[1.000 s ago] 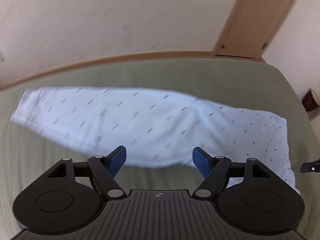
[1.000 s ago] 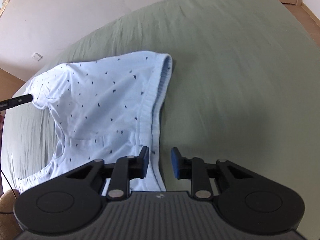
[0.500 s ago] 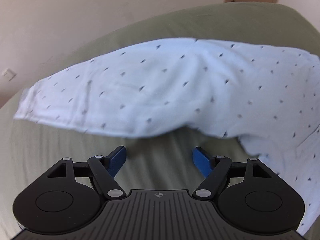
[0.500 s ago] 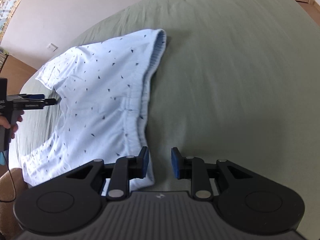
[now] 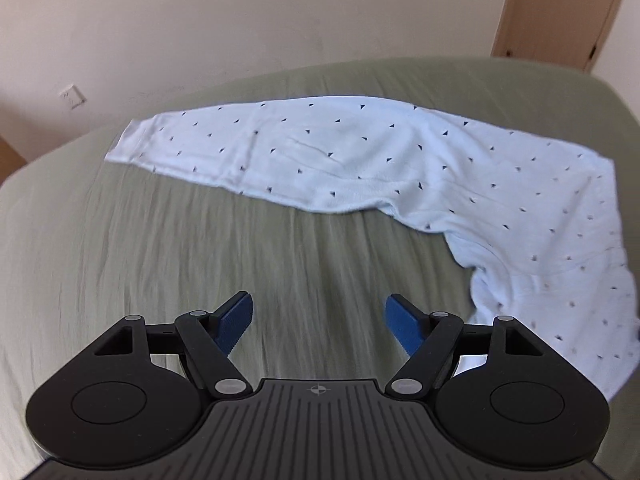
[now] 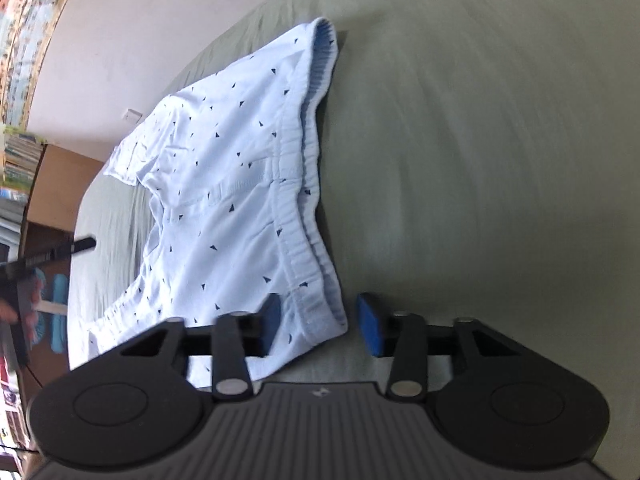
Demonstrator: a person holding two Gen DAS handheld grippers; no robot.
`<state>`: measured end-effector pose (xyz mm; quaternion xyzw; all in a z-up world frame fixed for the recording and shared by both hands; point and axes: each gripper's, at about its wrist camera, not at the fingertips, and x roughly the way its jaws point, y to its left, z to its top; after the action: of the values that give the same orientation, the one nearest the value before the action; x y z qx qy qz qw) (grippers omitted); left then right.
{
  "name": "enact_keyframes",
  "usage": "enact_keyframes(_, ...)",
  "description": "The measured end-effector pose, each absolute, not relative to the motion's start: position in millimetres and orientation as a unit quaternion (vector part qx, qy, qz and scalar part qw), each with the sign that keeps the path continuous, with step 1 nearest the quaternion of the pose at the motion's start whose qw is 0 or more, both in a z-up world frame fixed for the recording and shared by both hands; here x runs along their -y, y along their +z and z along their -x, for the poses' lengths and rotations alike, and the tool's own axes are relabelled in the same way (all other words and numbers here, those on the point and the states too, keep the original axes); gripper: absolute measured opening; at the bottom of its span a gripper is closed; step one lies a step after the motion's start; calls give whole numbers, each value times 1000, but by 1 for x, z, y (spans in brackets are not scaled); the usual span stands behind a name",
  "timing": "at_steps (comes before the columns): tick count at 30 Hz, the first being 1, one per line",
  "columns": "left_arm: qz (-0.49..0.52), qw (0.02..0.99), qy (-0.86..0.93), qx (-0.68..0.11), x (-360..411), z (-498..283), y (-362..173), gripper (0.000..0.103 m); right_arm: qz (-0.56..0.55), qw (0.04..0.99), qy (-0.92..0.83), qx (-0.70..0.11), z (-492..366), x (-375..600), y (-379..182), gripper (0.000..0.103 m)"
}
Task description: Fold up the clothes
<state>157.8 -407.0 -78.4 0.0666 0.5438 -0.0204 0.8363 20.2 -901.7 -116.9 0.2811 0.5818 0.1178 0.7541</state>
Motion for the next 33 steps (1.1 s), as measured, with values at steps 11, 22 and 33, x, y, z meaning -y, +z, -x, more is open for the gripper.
enact_keyframes(11,-40,851,-26,-522,351,-87,-74,74,-111,799,34,-590,-1,856,-87,22)
enact_keyframes(22,-32,855,-2,-518,319,-25,-33,74,-111,841,-27,-529,33,836,-13,40)
enact_keyframes(33,-33,864,31,-502,321,38,15,77,-92,878,-41,-468,106,740,69,75)
